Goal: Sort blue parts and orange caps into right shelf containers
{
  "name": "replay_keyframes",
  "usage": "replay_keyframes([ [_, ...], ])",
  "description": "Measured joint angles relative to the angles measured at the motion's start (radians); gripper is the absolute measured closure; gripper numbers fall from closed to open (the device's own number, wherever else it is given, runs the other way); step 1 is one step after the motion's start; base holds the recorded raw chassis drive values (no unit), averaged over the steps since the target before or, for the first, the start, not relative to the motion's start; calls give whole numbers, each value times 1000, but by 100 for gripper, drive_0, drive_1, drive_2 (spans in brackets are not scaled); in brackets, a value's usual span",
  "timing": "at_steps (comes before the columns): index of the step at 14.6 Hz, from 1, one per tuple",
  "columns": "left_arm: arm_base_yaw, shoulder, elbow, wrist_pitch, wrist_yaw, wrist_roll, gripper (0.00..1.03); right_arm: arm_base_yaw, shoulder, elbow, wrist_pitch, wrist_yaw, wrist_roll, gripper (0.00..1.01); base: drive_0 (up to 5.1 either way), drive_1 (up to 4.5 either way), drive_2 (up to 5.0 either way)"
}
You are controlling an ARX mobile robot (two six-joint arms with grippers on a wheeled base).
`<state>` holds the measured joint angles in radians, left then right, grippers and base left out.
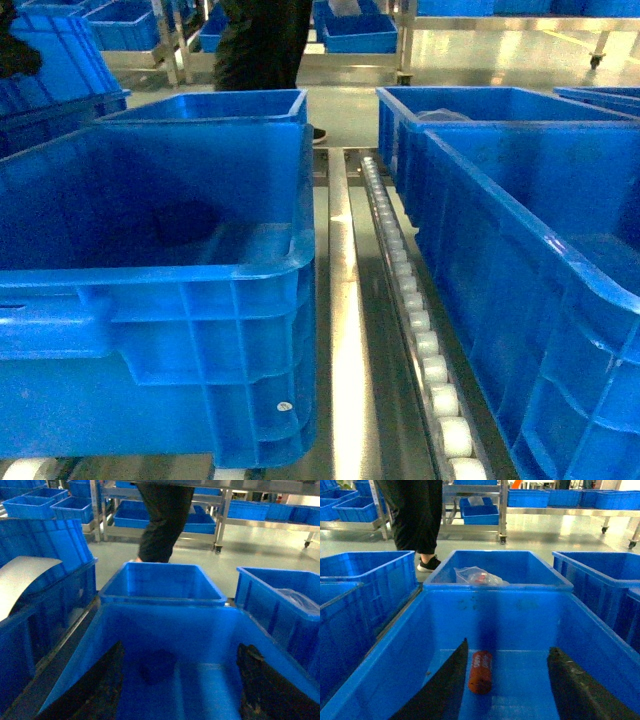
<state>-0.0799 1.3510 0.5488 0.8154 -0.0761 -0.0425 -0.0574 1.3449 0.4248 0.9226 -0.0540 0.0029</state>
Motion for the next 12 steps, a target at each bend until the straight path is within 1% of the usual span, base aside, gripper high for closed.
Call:
replay_keyframes([
  [1, 10, -42, -66, 20, 4, 17, 52, 27, -40, -53, 4, 41, 0, 59, 0, 0, 0],
  [2, 18, -84, -135, 33, 9, 24, 66, 58, -90, -111, 5, 47, 0, 73, 0, 0, 0],
  [3, 25, -128, -193, 40, 18, 25, 79, 63, -135, -150, 5, 47, 0, 86, 0, 0, 0],
  [4, 64, -171, -237, 42, 69, 26, 91, 63, -182, -186, -3, 50, -2, 99, 0, 0, 0],
  [5, 80, -210, -272, 43, 68, 25, 101, 62, -223, -220, -14, 53, 0, 98, 0, 0, 0],
  [8, 83, -336, -373, 11, 73, 26, 101, 56, -360, -299, -76, 54, 0, 98, 0, 0, 0],
  [10, 82, -431, -423, -32, 73, 25, 101, 57, -452, -340, -119, 54, 0, 98, 0, 0, 0],
  [11, 82, -473, -443, -56, 73, 26, 101, 57, -456, -373, -72, 54, 0, 98, 0, 0, 0],
  [12, 82, -582, -481, -128, 73, 26, 101, 57, -564, -410, -183, 54, 0, 98, 0, 0, 0],
])
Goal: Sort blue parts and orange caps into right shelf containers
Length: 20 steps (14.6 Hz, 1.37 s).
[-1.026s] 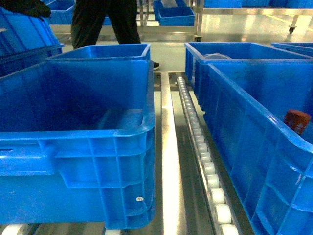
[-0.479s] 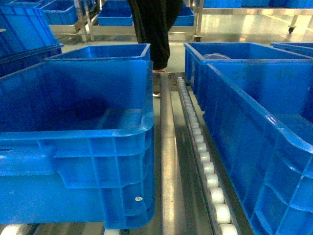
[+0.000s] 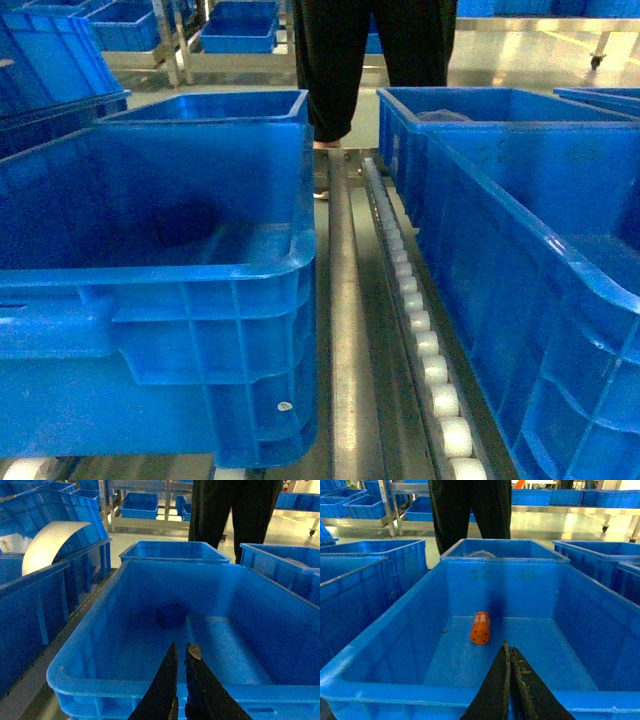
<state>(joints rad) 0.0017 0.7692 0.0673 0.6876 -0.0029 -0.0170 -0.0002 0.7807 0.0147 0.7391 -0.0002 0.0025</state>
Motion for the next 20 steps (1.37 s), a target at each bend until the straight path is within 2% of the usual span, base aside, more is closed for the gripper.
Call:
replay_keyframes([
  [1, 0, -5, -34, 64, 0, 0, 101, 0, -68, 0, -47, 0, 0, 98, 0, 0, 0],
  [10, 0, -398, -56, -319, 1, 0, 101, 0, -451, -2, -410, 0, 0, 98, 0, 0, 0],
  [17, 0, -578, -56, -496, 1, 0, 101, 0, -610, -2, -568, 0, 0, 98, 0, 0, 0],
  [18, 0, -595, -56, -511, 2, 0, 101, 0, -713, -2, -726, -4, 0, 98, 0, 0, 0],
  [20, 0, -753, -56, -702, 0, 0, 101, 0, -775, -2, -749, 0, 0, 98, 0, 0, 0],
])
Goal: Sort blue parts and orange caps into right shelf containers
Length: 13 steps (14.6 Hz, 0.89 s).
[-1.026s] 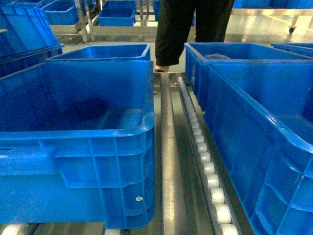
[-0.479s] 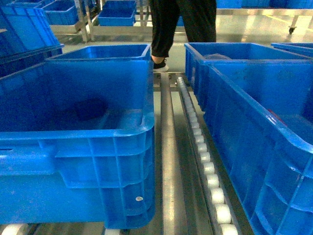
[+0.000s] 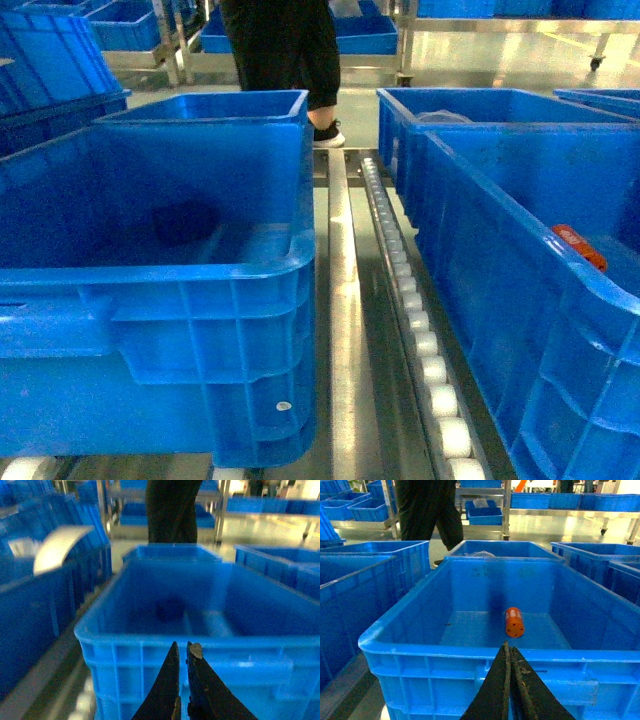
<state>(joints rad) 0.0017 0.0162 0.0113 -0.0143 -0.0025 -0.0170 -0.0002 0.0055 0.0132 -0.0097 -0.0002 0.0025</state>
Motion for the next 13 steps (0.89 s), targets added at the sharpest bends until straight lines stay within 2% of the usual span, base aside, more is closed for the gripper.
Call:
replay_keyframes([
  [4, 0, -5, 0, 8, 2, 2, 101, 0, 0, 0, 6, 0, 0, 98, 0, 0, 0],
  [5, 0, -5, 0, 10, 2, 2, 99, 0, 0, 0, 6, 0, 0, 96, 0, 0, 0],
  [12, 0, -5, 0, 10, 2, 2, 6, 0, 0, 0, 6, 0, 0, 1, 0, 0, 0],
  [13, 0, -5, 0, 10, 2, 4, 5, 0, 0, 0, 6, 0, 0, 4, 0, 0, 0],
])
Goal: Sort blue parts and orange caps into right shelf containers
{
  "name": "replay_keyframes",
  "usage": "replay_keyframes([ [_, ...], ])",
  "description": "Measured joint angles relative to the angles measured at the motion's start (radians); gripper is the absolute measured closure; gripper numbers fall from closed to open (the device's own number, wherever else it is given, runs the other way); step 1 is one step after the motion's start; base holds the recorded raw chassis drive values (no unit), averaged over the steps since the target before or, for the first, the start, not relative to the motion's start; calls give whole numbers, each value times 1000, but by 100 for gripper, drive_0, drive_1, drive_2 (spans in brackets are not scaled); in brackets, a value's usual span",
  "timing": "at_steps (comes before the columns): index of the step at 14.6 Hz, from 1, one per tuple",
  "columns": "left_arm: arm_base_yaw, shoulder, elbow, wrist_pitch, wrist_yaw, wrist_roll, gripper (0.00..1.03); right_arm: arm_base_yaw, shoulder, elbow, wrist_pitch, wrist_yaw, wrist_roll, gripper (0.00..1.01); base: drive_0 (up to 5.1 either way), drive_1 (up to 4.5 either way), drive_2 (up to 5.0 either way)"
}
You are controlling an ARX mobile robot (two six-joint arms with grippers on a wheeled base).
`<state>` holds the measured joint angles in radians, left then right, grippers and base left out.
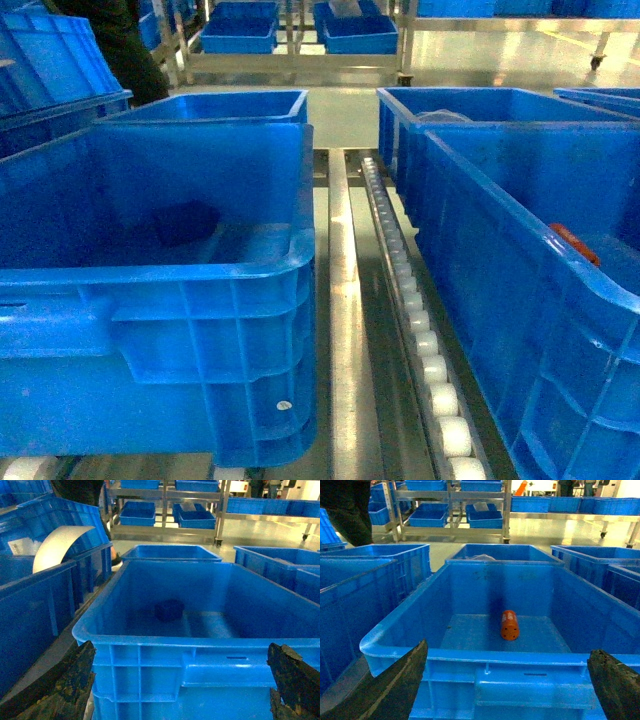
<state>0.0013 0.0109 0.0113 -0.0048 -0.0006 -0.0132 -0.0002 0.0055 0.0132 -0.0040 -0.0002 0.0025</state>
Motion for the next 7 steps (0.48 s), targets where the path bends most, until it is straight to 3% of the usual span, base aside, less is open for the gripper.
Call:
replay_keyframes([
  [7, 0, 0, 0, 0, 0, 0, 5, 0, 0, 0, 0, 0, 0, 3, 0, 0, 0],
])
